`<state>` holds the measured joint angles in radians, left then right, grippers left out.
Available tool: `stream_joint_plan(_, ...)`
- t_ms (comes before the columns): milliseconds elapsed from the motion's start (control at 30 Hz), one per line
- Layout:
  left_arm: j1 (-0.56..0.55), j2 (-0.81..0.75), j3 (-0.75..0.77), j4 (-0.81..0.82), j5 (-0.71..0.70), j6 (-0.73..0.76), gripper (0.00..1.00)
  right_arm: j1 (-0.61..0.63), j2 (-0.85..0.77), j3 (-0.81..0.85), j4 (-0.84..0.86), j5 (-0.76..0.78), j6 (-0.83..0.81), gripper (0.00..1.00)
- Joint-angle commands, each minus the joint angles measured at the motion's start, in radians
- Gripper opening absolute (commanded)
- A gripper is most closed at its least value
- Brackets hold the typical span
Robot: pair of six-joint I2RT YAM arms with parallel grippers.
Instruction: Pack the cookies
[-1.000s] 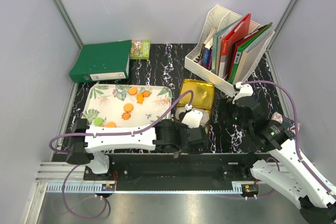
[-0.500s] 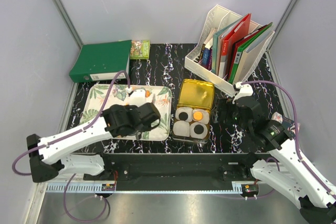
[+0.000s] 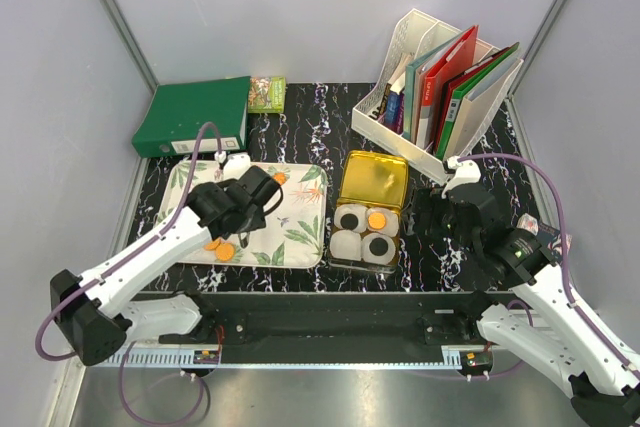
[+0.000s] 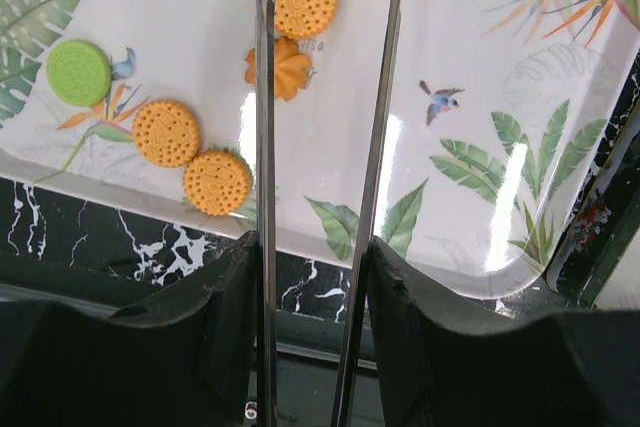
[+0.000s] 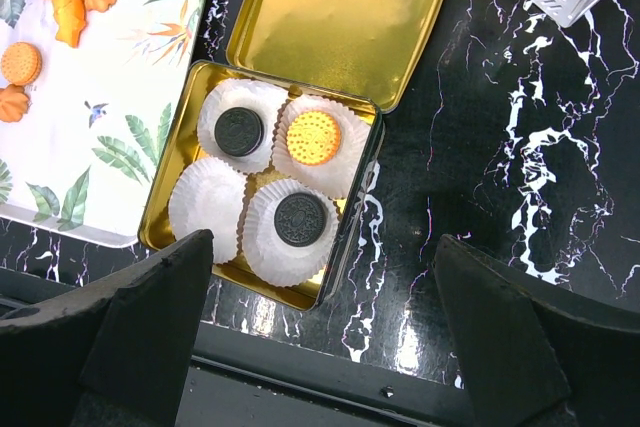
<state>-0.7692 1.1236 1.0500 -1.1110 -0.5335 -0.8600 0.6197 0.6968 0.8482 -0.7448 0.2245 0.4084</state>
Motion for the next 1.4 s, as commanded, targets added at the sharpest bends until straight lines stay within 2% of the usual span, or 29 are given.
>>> stream_joint_plan(0,0.018,0.054,0.010,0.125,0.053,0.084,0.46,-0.003,-0.003,0.002,0.039,-0.004,-0.008,1.00)
stream_joint_plan(467,0.030,0.202,0.018,0.224,0.102,0.133,0.46,-0.003,0.010,0.002,0.039,0.009,-0.008,1.00)
stream_joint_plan(1233,0.061,0.194,-0.100,0.278,0.144,0.118,0.44,-0.003,0.018,0.002,0.039,0.010,-0.011,1.00)
stream_joint_plan(1367,0.061,0.167,-0.117,0.274,0.145,0.104,0.46,-0.003,0.015,0.002,0.038,0.010,-0.011,1.00)
